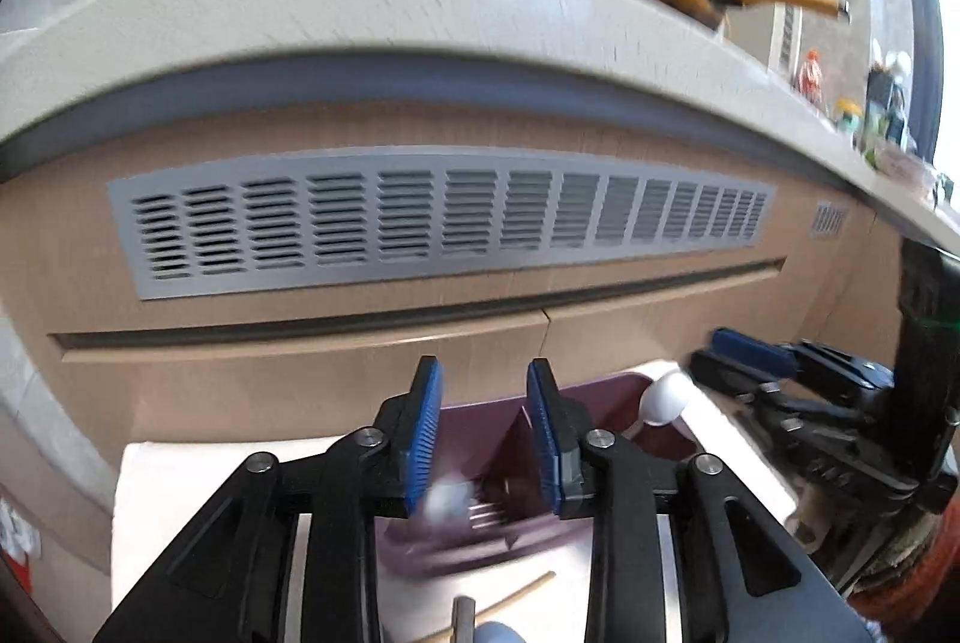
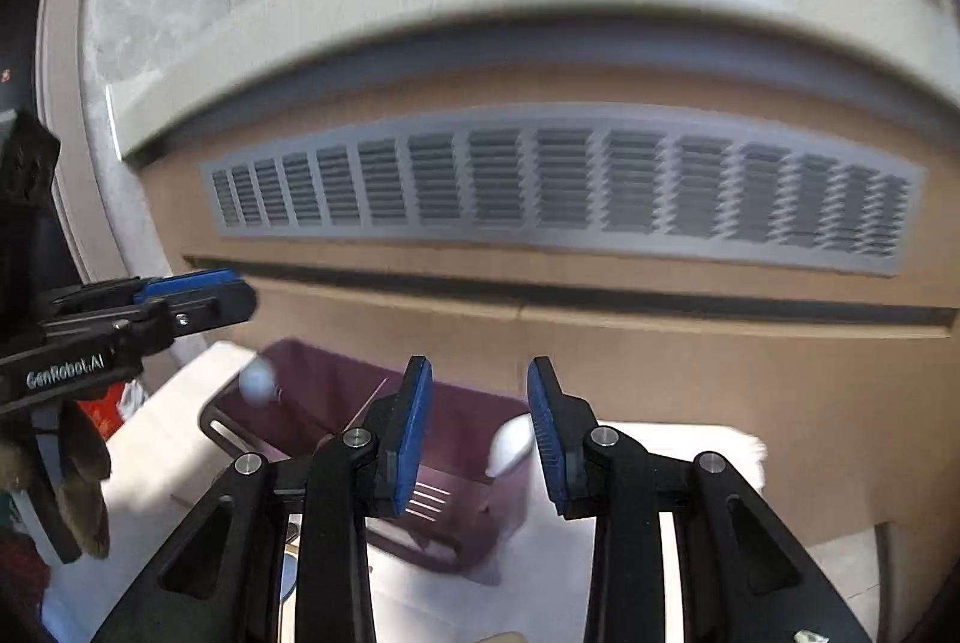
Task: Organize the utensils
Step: 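Lift both held utensils over the purple caddy and open both tools, then grasp the silver spatula with the right tool while the left tool grasps the blue spoon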
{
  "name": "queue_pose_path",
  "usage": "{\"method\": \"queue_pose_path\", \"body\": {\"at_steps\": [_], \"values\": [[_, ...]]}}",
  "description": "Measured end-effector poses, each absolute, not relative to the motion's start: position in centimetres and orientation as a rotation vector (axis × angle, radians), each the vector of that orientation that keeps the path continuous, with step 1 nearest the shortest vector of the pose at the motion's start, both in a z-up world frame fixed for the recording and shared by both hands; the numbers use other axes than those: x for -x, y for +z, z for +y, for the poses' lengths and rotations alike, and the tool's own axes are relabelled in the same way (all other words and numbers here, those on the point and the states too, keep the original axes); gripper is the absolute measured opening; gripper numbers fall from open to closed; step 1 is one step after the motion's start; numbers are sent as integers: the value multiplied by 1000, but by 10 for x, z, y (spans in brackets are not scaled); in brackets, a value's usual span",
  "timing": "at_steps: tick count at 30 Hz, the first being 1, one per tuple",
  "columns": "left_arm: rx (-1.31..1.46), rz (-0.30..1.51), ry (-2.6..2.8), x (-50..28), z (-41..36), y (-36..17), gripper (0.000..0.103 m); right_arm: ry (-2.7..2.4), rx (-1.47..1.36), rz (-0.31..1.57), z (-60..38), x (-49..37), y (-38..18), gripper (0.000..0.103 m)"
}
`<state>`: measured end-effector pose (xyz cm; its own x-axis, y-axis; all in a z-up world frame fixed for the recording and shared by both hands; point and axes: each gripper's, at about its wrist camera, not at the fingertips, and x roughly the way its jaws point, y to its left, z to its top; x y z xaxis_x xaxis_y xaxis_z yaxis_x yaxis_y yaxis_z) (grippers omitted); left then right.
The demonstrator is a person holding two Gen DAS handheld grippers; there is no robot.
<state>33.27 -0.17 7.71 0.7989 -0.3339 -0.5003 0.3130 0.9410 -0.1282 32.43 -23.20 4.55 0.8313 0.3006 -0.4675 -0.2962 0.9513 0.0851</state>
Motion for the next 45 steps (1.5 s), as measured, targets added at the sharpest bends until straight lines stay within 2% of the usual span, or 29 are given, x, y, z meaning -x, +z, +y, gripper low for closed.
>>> {"method": "queue_pose_path", "body": {"at_steps": [5, 8, 11, 15, 27, 37, 45], "values": [[87, 525, -278, -292, 31, 84, 33, 311, 30, 436, -231, -270, 71, 32], [122, 548, -242, -266, 53, 71, 33, 395, 76, 535, -218, -253, 63, 32], [162, 611, -223, -242, 70, 47, 33, 535, 159, 700, -192, -237, 26, 32], [203, 686, -200, -212, 80, 12, 33, 582, 259, 828, -168, -213, -24, 31], [222, 812, -244, -180, 63, -36, 33, 598, 264, 995, -140, -248, -66, 31], [179, 872, -253, -197, 46, -50, 33, 564, 196, 950, -165, -242, -57, 30], [275, 935, -341, -225, 20, -46, 33, 442, 76, 847, -212, -229, -34, 30]]}}
